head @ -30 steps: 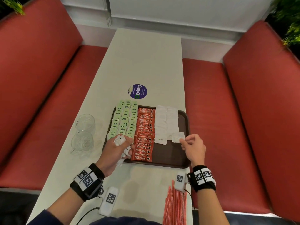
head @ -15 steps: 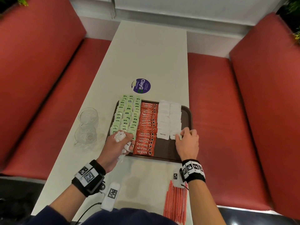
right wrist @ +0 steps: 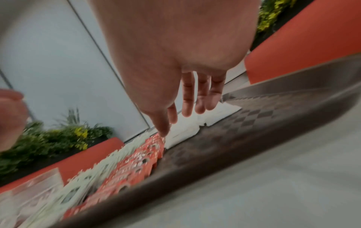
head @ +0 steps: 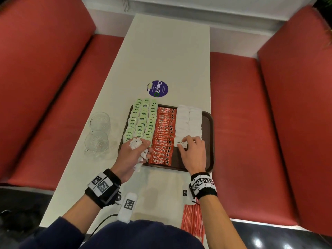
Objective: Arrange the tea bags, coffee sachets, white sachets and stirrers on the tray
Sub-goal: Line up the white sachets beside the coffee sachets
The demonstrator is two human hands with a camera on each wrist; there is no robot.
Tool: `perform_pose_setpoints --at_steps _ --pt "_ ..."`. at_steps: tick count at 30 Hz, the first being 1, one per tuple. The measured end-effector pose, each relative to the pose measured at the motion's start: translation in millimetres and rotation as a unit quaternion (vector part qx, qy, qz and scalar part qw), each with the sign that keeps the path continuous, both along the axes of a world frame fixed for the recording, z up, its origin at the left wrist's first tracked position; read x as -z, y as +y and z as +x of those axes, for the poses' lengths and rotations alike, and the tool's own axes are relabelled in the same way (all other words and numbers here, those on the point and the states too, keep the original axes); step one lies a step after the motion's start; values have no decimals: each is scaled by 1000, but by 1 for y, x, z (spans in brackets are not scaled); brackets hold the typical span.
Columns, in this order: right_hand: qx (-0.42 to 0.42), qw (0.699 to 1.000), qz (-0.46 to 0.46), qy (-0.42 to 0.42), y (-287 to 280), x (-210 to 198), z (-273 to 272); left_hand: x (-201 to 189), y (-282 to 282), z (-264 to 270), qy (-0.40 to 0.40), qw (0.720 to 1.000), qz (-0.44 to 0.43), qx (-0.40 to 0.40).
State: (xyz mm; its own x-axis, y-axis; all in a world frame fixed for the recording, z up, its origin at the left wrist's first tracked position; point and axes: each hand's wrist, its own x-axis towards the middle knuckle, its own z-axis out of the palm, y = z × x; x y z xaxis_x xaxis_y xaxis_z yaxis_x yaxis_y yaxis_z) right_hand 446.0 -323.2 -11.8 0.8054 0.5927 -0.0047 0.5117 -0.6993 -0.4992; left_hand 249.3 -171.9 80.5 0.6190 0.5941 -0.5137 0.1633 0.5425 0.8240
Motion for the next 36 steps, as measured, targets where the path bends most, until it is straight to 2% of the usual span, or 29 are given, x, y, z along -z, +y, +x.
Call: perform_pose_setpoints --at_steps 3,7,13,19,22,24,26,28,31,36 --pt "-22 999 -20 -12 4 5 -10 -1 -1 -1 -4 1000 -7 5" --pt "1 1000 -18 -2 5 5 -8 -7 0 -3 -24 999 -40 13" --pt "82 997 -10 4 -14 -2 9 -9 2 -4 -45 989 -143 -8" --pt "66 997 -40 24 -16 2 9 -3 -2 0 -48 983 -177 -14" --pt "69 997 6 19 -11 -14 4 -5 -2 1 -61 981 -182 6" --pt "45 995 77 45 -2 -36 -7 -6 -2 0 -71 980 -187 20" --pt "-2 980 156 120 8 -64 -23 -5 -2 1 -81 976 -199 27" --pt "-59 958 195 203 16 -91 -38 -4 -2 2 -86 977 -191 41" --pt "-137 942 154 264 23 -106 -48 -5 -2 6 -67 988 -124 69" --pt "-175 928 123 305 27 -105 -44 -7 2 8 -27 992 -31 120"
